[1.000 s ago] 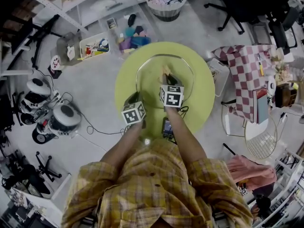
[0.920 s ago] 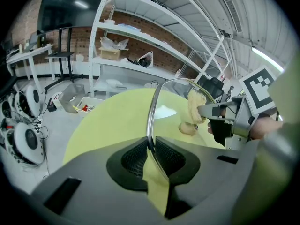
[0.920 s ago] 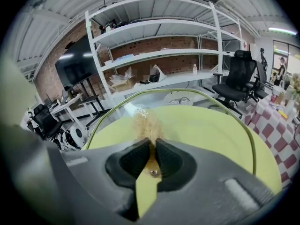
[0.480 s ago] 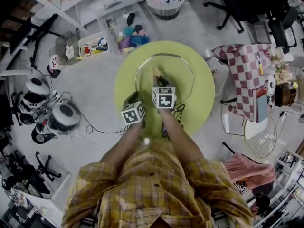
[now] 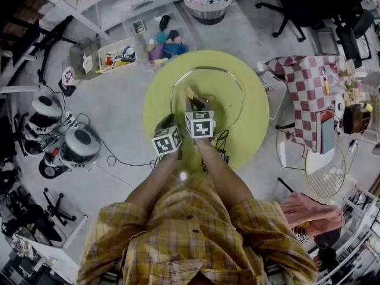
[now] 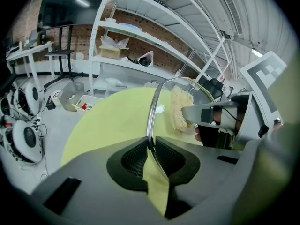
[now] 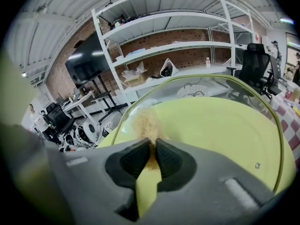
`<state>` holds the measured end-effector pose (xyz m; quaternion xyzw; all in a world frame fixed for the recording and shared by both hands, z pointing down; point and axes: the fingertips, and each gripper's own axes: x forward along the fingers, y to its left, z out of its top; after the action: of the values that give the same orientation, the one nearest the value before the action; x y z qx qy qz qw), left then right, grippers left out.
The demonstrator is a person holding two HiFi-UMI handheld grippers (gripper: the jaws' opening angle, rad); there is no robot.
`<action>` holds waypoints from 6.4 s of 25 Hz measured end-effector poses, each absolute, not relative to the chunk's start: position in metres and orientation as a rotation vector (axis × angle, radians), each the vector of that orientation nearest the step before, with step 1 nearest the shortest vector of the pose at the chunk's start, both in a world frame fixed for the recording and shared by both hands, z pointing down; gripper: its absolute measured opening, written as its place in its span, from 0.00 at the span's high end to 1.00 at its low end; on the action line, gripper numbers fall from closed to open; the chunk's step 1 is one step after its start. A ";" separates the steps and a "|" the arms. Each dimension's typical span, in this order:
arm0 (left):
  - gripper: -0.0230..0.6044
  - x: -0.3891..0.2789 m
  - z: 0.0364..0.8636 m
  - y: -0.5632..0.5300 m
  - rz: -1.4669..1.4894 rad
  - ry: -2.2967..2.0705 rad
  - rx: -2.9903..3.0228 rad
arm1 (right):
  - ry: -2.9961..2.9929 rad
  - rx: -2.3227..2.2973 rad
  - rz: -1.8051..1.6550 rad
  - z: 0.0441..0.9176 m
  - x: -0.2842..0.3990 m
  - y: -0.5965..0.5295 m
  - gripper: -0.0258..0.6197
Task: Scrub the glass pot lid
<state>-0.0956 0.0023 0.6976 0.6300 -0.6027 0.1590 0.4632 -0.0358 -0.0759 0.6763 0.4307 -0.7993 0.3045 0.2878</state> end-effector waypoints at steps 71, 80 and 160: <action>0.87 -0.098 0.698 0.010 0.472 -1.482 1.604 | -1.936 1.296 0.803 0.695 0.113 -0.024 0.90; 0.87 -0.093 0.699 0.012 0.466 -1.478 1.615 | -1.914 1.344 0.796 0.690 0.139 -0.024 0.90; 0.87 -0.093 0.704 0.014 0.439 -1.446 1.636 | -2.026 1.194 1.040 0.708 0.015 -0.013 0.90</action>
<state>-0.0929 0.0140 0.7038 0.6591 -0.5826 0.1769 0.4413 0.0150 -0.0125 0.7084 0.4458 -0.7560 0.3880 0.2814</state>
